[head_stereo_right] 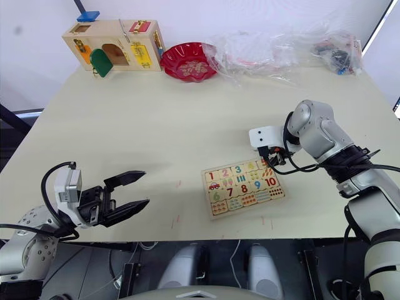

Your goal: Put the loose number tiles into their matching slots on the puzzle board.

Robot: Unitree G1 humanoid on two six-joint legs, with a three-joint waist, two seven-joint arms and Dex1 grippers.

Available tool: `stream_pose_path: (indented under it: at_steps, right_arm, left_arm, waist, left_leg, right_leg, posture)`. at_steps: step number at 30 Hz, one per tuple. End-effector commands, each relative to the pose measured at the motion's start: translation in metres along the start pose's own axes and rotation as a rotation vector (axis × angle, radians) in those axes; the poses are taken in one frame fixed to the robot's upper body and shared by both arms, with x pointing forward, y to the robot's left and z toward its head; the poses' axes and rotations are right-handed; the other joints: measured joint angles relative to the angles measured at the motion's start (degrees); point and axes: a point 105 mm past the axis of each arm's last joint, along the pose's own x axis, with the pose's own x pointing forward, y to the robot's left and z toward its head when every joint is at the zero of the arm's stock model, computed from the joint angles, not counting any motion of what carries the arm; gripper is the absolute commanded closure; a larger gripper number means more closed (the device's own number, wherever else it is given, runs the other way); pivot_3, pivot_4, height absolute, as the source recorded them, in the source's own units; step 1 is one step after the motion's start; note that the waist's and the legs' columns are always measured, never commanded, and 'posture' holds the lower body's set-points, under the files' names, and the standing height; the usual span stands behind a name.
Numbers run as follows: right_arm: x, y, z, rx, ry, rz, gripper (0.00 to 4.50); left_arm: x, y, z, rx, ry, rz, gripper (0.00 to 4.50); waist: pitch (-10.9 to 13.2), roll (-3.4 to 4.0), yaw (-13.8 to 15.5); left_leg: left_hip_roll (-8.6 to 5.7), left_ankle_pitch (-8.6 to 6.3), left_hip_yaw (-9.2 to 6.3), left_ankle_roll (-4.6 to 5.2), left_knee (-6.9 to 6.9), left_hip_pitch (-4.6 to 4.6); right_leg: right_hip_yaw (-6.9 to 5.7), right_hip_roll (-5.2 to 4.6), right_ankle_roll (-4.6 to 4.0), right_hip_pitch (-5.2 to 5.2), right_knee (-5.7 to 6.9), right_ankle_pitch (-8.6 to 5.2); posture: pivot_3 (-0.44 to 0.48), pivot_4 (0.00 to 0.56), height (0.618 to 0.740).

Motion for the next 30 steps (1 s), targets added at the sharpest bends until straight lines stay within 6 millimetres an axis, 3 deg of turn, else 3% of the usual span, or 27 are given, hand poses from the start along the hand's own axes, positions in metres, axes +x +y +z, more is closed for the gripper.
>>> stream_pose_path:
  at_steps: [1,4,5,10,11,16,20,23,26,30]
  right_arm:
    - [-0.004,-0.004,-0.001,0.003,0.003,-0.022,3.59]
    - [-0.004,-0.004,-0.001,0.005,0.0,-0.024,3.59]
    - [-0.004,-0.004,0.0,0.007,0.0,-0.026,2.55]
    - [-0.004,-0.005,0.0,0.009,-0.003,-0.03,0.14]
    - [-0.005,-0.006,0.0,0.01,-0.004,-0.033,0.05]
    - [-0.017,-0.01,0.005,0.017,-0.055,-0.074,0.05]
    - [-0.033,-0.01,0.016,0.087,-0.203,-0.086,0.05]
    - [-0.037,-0.012,0.011,0.16,-0.267,-0.112,0.05]
    - [-0.034,-0.012,0.007,0.226,-0.293,-0.121,0.9]
    - [-0.028,-0.014,0.003,0.255,-0.295,-0.138,2.9]
  left_arm:
    - [0.003,-0.004,0.008,0.047,-0.004,-0.027,0.0]
    - [0.003,-0.004,0.007,0.047,-0.003,-0.026,0.0]
    - [0.003,-0.004,0.007,0.047,-0.002,-0.026,0.0]
    - [0.004,-0.003,0.007,0.047,-0.001,-0.026,0.0]
    - [0.004,-0.003,0.007,0.047,-0.001,-0.026,0.0]
    - [0.004,-0.004,0.007,0.049,-0.001,-0.024,0.0]
    - [0.003,-0.004,0.007,0.049,-0.003,-0.02,0.0]
    - [0.003,-0.005,0.006,0.049,-0.005,-0.015,0.0]
    - [0.003,-0.004,0.006,0.048,-0.007,-0.014,0.0]
    - [0.004,-0.003,0.006,0.047,-0.007,-0.018,0.0]
  waist:
    - [0.0,0.0,0.0]
    - [0.0,0.0,0.0]
    - [0.0,0.0,0.0]
    - [0.0,0.0,0.0]
    - [0.0,0.0,0.0]
    - [0.0,0.01,0.0]
    - [0.0,0.01,0.0]
    - [0.0,0.01,0.0]
    - [0.0,0.01,0.0]
    - [0.0,0.01,0.0]
  left_leg:
    - [0.0,0.0,0.0,0.0,0.0,0.0]
    - [0.0,0.0,0.0,0.0,0.0,0.0]
    - [0.0,0.0,0.0,0.0,0.0,0.0]
    - [0.0,0.0,0.0,0.0,-0.02,0.01]
    - [0.0,0.0,0.0,0.0,-0.02,0.01]
    - [0.0,0.0,0.0,0.0,-0.02,0.01]
    - [0.01,0.0,0.01,0.0,-0.03,0.0]
    - [0.01,0.0,0.0,0.0,-0.03,0.0]
    - [0.01,0.0,0.0,0.0,-0.03,0.0]
    - [0.01,0.0,0.01,0.0,-0.04,0.0]
  right_leg:
    - [0.0,0.0,0.0,0.0,0.0,0.0]
    - [0.0,0.0,0.0,0.0,0.0,0.0]
    - [0.0,0.0,0.0,0.0,0.0,0.0]
    - [0.0,0.0,0.0,0.0,-0.01,0.0]
    - [0.0,0.0,0.0,0.0,-0.01,0.0]
    - [0.0,0.0,-0.01,0.0,-0.01,0.0]
    - [0.01,-0.01,0.0,-0.01,-0.01,0.0]
    - [0.01,-0.02,-0.01,-0.01,-0.01,0.0]
    - [0.0,-0.04,-0.15,0.0,-0.01,-0.08]
    - [0.02,-0.05,-0.22,-0.01,-0.01,-0.12]
  posture:
    - [0.0,0.15,0.74]
    - [0.0,0.15,0.74]
    - [0.0,0.15,0.74]
    - [0.0,0.15,0.74]
    - [0.0,0.15,0.74]
    - [0.0,0.15,0.74]
    - [0.0,0.15,0.74]
    - [0.0,0.15,0.74]
    - [0.0,0.15,0.74]
    - [0.0,0.15,0.74]
